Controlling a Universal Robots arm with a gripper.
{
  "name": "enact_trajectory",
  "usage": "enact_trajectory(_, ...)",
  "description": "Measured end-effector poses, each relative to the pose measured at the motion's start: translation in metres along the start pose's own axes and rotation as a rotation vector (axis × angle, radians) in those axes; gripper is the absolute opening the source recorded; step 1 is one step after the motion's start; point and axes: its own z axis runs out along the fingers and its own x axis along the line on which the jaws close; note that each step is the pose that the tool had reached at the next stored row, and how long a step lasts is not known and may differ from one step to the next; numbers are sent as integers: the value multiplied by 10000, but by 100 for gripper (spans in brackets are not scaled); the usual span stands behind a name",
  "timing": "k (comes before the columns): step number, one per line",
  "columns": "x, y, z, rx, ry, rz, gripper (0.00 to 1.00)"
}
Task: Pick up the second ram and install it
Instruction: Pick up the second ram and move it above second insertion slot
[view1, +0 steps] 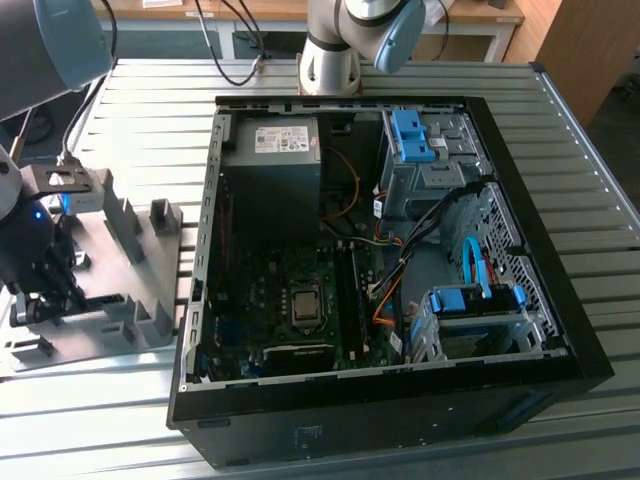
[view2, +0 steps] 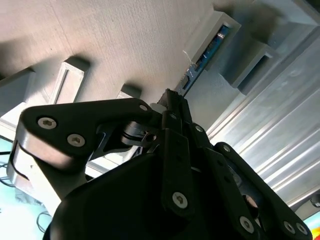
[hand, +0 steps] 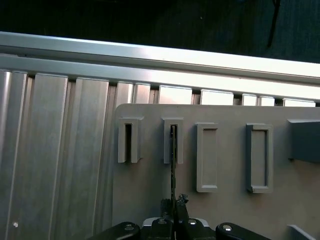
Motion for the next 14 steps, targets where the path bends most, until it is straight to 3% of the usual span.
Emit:
enact_trajectory(4, -2, 1, -124, 0, -2, 0, 14)
enact_trajectory(14, -3, 2, -260, 0, -2, 0, 14)
